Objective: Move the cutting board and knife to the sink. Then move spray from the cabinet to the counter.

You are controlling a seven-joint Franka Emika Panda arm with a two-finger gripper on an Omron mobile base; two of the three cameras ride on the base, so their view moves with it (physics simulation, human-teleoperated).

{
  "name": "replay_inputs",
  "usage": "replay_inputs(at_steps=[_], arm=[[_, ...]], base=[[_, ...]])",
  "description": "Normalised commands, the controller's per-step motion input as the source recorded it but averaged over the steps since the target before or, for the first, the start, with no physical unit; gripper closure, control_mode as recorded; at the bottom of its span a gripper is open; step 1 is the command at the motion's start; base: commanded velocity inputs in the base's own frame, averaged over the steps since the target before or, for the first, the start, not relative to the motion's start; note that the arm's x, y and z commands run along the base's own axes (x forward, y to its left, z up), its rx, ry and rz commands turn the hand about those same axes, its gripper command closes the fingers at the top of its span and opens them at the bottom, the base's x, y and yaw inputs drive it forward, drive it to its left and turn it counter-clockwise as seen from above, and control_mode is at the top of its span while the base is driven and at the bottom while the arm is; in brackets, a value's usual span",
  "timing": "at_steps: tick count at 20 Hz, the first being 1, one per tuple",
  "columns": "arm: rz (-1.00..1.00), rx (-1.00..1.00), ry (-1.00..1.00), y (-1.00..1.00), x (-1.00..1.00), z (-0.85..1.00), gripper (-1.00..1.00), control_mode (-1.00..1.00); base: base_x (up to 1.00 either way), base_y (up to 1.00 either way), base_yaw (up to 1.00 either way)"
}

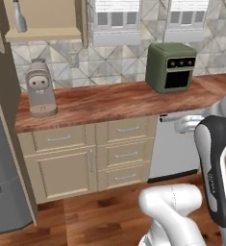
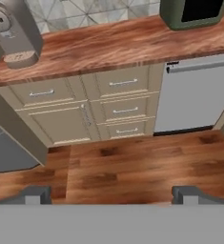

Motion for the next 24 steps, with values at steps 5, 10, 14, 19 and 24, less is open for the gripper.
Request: replay_inputs(at_steps=[5,10,14,19,24], arm=[[0.0,0.0,0.0,0.0,0.0,0.0,-1.0,1.0],[0.0,0.0,0.0,0.0,0.0,0.0,-1.0,1.0],[0.0,0.0,0.0,0.0,0.0,0.0,-1.0,1.0],[0.0,0.0,0.0,0.0,0.0,0.0,-1.0,1.0],[0.0,0.0,0.0,0.0,0.0,0.0,-1.0,1.0]], base=[[0.38,0.93,0.0],[0.38,0.79,0.0],[0.71,0.59,0.0],[0.77,0.51,0.03],[0.74,0.37,0.07]])
